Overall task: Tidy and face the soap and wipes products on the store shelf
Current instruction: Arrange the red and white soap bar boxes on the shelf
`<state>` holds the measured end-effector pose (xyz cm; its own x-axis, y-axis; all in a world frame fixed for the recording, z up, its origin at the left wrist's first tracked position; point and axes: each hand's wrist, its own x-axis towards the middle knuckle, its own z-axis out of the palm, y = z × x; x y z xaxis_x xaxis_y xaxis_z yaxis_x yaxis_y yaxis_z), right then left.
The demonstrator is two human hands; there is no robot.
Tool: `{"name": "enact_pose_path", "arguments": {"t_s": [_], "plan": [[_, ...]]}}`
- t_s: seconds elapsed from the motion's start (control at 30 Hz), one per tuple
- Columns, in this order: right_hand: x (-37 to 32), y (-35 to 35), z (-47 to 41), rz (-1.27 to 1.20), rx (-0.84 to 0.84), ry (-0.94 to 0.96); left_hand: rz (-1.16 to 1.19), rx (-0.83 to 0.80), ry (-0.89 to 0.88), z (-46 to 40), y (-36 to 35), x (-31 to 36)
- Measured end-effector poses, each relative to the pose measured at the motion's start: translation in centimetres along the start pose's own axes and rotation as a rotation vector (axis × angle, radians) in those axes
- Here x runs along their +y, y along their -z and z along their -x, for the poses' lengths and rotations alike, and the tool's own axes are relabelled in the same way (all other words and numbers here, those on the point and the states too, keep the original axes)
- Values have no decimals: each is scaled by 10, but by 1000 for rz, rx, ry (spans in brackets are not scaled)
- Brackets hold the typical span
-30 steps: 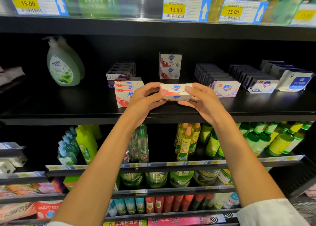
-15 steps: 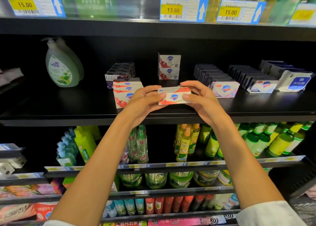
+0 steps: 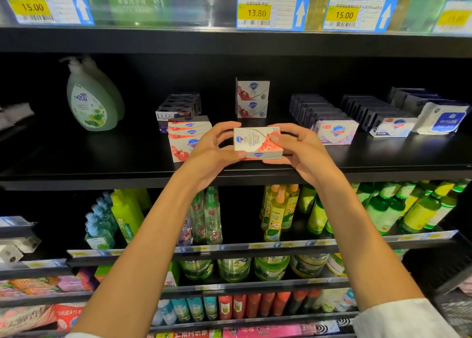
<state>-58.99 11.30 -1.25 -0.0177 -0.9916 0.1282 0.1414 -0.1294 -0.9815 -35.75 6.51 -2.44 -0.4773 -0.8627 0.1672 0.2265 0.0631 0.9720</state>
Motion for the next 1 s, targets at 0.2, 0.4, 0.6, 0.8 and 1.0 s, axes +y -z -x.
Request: {"name": "enact_pose_path", "arguments": {"t_s": [0.2,0.4,0.6,0.8,1.0], "plan": [[2,1,2,7,19,57,75,30,69,-1,-5,3],[4,3,4,64,20,138,35,44,98,0,-8,6],[4,5,4,71,-21,137,-17,3,72,1,-5,5],[3,-2,2,41,13,71,-3,-8,8,3,-3,3],[1,-2,2,74,-16,51,-25,-28,-21,5,-3,4]]}}
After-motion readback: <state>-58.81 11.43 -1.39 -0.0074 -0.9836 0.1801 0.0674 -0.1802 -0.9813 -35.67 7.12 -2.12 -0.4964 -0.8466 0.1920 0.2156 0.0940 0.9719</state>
